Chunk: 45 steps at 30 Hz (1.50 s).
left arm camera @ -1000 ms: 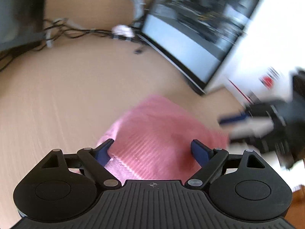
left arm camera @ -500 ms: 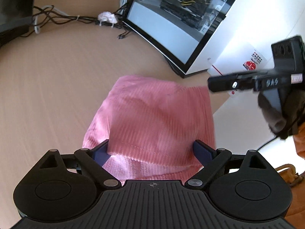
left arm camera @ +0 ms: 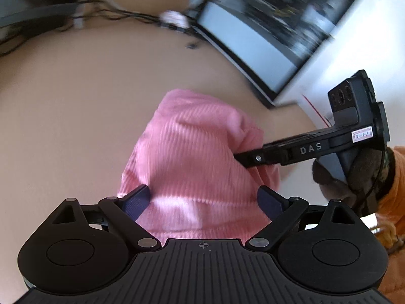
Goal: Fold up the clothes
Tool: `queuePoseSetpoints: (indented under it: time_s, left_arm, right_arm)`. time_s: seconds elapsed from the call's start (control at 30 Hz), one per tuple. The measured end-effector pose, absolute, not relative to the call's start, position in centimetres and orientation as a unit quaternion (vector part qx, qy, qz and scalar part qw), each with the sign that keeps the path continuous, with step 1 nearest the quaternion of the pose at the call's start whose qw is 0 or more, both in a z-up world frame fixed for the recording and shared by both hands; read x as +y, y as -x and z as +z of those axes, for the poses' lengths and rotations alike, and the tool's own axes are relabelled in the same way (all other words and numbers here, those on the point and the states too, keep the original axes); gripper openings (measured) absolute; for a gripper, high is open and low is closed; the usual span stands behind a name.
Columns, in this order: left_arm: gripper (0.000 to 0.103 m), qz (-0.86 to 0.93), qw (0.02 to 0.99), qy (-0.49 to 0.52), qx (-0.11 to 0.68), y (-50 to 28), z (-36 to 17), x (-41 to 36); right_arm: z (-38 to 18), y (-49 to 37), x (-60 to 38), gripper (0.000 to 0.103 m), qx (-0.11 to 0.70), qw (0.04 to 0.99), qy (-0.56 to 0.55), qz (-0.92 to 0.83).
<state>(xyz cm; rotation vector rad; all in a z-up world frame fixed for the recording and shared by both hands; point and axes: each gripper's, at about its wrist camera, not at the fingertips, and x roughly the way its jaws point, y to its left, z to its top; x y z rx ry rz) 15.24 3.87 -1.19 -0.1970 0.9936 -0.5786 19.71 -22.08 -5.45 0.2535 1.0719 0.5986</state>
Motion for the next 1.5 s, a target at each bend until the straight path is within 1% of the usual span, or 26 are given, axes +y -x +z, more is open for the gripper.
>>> queuePoseSetpoints:
  time_s: [0.1,0.2,0.3,0.37,0.5,0.57,0.63,0.7,0.83,0.87,0.9,0.97,1.0,1.03,1.07,1.13,1.2,1.23,1.3,1.37,1.43,1.5]
  left_arm:
    - [0.095,-0.227,0.85,0.116,0.461,-15.3,-0.8,6.7]
    - [0.095,-0.195,0.864,0.129,0.445,-14.9,0.1,8.9]
    - [0.095,-0.162,0.877,0.142,0.429,-14.4,0.9,11.2]
    - [0.095,-0.14,0.885,0.15,0.417,-14.1,1.5,12.7]
    - [0.095,-0.103,0.898,0.163,0.395,-13.6,2.5,15.2]
    - [0.095,-0.117,0.9,0.15,0.393,-14.1,2.7,14.0]
    - [0.095,-0.13,0.898,0.141,0.395,-14.5,2.6,12.7]
    - [0.096,-0.129,0.896,0.144,0.4,-14.3,2.3,12.3]
    - [0.096,-0.099,0.892,0.159,0.411,-13.7,1.5,13.1]
    - [0.096,-0.089,0.892,0.164,0.412,-13.5,1.4,13.5]
    - [0.096,-0.082,0.892,0.169,0.412,-13.3,1.4,13.8]
    - [0.096,-0.073,0.892,0.179,0.409,-13.0,1.3,14.3]
    - [0.096,-0.069,0.892,0.183,0.408,-12.9,1.3,14.4]
    - [0.096,-0.066,0.892,0.184,0.408,-12.9,1.4,14.5]
    - [0.096,-0.063,0.892,0.184,0.407,-13.0,1.5,14.6]
    - [0.096,-0.059,0.895,0.184,0.403,-13.0,1.8,14.7]
    - [0.096,-0.06,0.898,0.186,0.395,-13.0,2.3,14.7]
    - [0.096,-0.061,0.899,0.188,0.39,-13.1,2.5,14.7]
    - [0.096,-0.065,0.902,0.192,0.381,-13.2,2.9,14.6]
    - [0.096,-0.073,0.903,0.195,0.377,-13.6,3.0,14.2]
    - [0.096,-0.084,0.902,0.191,0.378,-14.1,3.0,13.4]
    - [0.096,-0.097,0.901,0.184,0.38,-14.7,3.0,12.5]
  right_arm:
    - [-6.0,-23.4,-17.5,0.05,0.477,0.82,-0.086,0.305]
    - [-5.3,-25.9,-13.4,0.05,0.452,0.835,-0.04,0.312]
    - [-3.2,-26.2,-11.6,0.055,0.407,0.855,0.003,0.322]
    - [-2.2,-26.1,-12.4,0.064,0.386,0.863,-0.014,0.326]
    - [-1.3,-27.2,-14.8,0.071,0.378,0.865,-0.082,0.319]
    - [-1.7,-28.2,-15.1,0.075,0.389,0.855,-0.112,0.324]
    - [-2.8,-28.8,-14.5,0.077,0.406,0.84,-0.124,0.337]
    - [-3.8,-28.8,-13.3,0.077,0.417,0.833,-0.111,0.347]
    - [-4.1,-26.5,-11.2,0.077,0.406,0.824,-0.081,0.387]
    - [-3.9,-25.6,-10.8,0.075,0.4,0.826,-0.067,0.392]
    - [-3.7,-24.8,-10.4,0.071,0.393,0.828,-0.053,0.396]
    - [-3.9,-23.9,-9.6,0.034,0.395,0.832,-0.035,0.389]
    - [-3.9,-23.8,-9.4,0.028,0.397,0.833,-0.034,0.384]
    - [-3.2,-23.8,-9.6,0.012,0.391,0.836,-0.039,0.383]
    - [-2.0,-23.6,-10.1,0.008,0.378,0.84,-0.046,0.387]
    - [1.2,-23.3,-11.6,0.005,0.345,0.849,-0.06,0.395]
    - [4.6,-22.9,-13.9,0.004,0.314,0.86,-0.067,0.396]
    - [5.9,-22.8,-15.4,0.004,0.306,0.865,-0.069,0.392]
    - [6.6,-22.7,-17.9,0.004,0.31,0.87,-0.067,0.377]
    - [4.9,-22.7,-20.0,0.004,0.343,0.872,-0.06,0.345]
    - [1.9,-23.0,-21.4,0.005,0.393,0.863,-0.068,0.311]
    - [-0.6,-23.0,-21.6,0.007,0.422,0.856,-0.064,0.292]
